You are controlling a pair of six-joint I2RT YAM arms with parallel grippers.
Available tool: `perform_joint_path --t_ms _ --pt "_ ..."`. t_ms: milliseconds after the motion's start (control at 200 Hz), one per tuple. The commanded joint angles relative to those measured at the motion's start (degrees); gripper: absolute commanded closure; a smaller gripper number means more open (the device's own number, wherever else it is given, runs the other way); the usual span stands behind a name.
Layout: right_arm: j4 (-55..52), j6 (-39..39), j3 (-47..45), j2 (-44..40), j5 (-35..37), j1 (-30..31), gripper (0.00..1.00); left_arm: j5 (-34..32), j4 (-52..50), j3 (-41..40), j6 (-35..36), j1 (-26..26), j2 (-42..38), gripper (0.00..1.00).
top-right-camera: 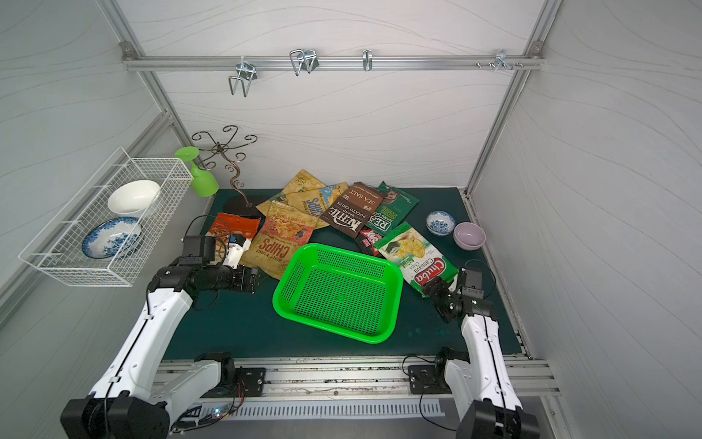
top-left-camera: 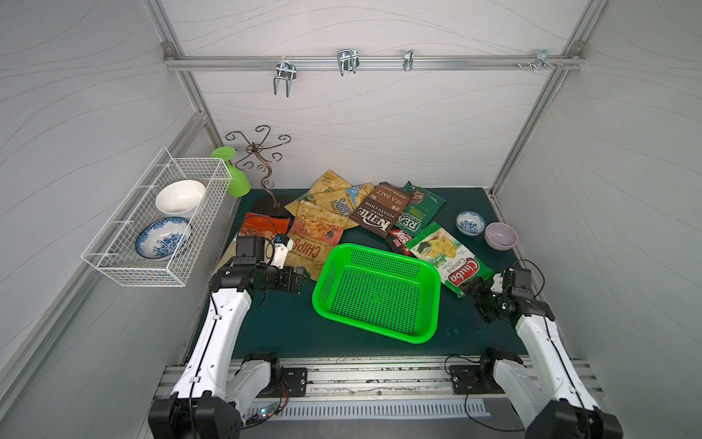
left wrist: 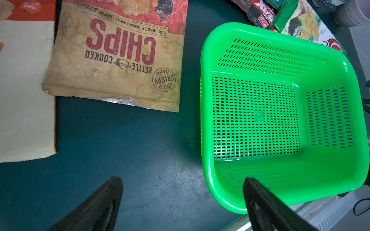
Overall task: Put the potato chips into the basket
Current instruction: Pick up the potato chip from the center of the board.
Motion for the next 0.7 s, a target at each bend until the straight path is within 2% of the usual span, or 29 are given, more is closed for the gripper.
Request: perform_joint_path --t_ms 0,105,355,620,695 --pt "9.04 2.54 -2.26 3.68 -4.17 -3.61 0.25 0.96 1.81 0.22 0.22 0.11 -0.1 0.02" --pt "12.84 3.66 -2.75 8.32 -3.96 -5.94 0.27 0.99 1.99 0.04 0.22 0.09 0.01 0.02" --pt "17.38 4.09 -1.34 14.56 -0.75 -7.26 0.27 0.9 2.21 -0.22 0.31 0.04 0.17 0.02" --pt "23.05 6.15 0.21 23.39 -2.1 -7.26 0.28 0.9 2.38 -0.4 0.38 0.04 0.06 0.02" --pt "25.41 6.55 0.42 25.87 -3.47 -7.26 0.33 0.91 2.43 -0.48 0.35 0.05 0.1 0.02"
